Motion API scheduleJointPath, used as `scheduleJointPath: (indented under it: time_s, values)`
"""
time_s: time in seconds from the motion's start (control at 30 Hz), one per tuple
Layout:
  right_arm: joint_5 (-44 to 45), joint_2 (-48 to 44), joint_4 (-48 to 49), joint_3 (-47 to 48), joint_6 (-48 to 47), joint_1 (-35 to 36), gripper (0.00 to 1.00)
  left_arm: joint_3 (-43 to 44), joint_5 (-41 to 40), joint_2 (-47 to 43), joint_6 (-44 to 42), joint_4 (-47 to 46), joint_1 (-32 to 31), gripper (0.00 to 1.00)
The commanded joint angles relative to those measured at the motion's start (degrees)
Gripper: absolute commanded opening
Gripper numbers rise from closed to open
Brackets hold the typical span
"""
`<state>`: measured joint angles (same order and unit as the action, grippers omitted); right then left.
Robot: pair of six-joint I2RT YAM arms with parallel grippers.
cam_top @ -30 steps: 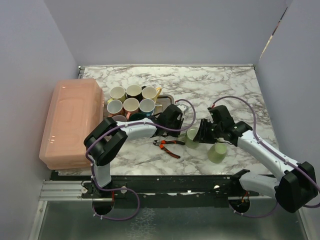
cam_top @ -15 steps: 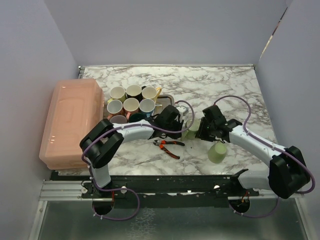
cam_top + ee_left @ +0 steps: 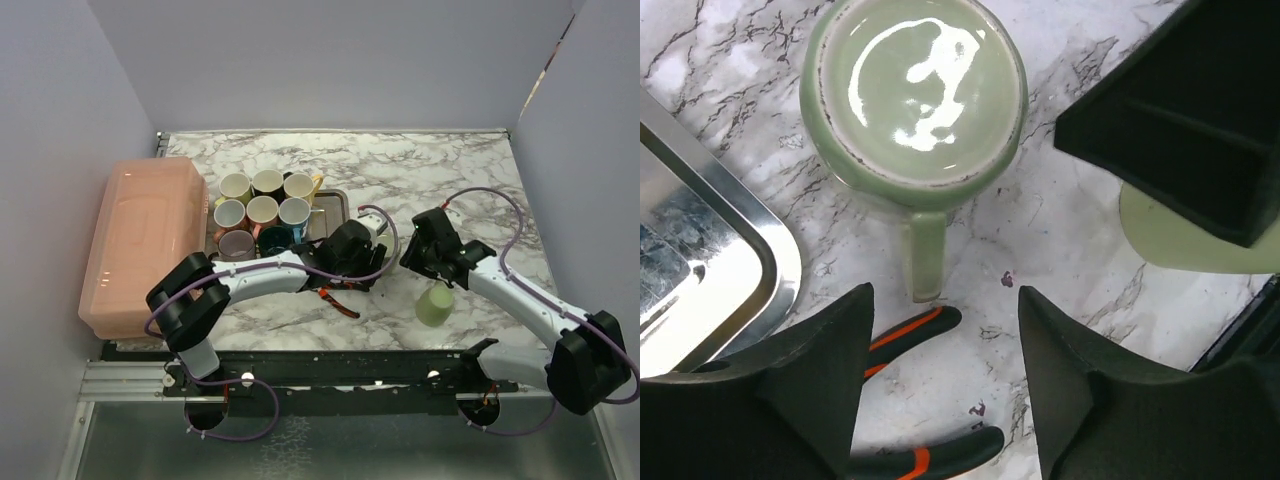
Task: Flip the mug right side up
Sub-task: Turn over the cup at the center of the board.
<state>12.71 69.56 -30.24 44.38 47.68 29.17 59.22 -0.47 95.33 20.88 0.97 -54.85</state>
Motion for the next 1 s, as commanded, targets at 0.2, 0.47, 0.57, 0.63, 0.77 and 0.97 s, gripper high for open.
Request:
scheduleJointPath:
  time_s: [0.2,0.47,0.57,0.63,0.77,0.97]
  values:
    - [9.2,-14.1,-6.0,-3.4,4.7,-0.5,0.43,8.5,-11.8,8.2,3.0,4.3,-2.4,0.49]
    - [9.1,-18.1,-7.7,-5.5,5.6,-0.5,0.44,14.4,-12.4,13.8,3.0,8.6,-3.3,0.36]
    - [8.6,-18.6,-7.5,-6.1,5.6,-0.5,0.44,16.0,-13.8,14.8,3.3,10.0,-3.6,0.32]
    - [8.4,-18.9,-7.5,-6.3,5.5,-0.5,0.44,16.9,-14.5,15.5,3.4,10.9,-3.7,0.31]
    - [8.4,-19.3,-7.7,-6.5,5.3,-0.5,0.44,18.9,-15.6,17.0,4.0,12.7,-3.8,0.32]
    - [8.7,-19.7,-7.9,-6.4,5.1,-0.5,0.44,22.5,-16.3,19.6,4.0,15.6,-3.7,0.35]
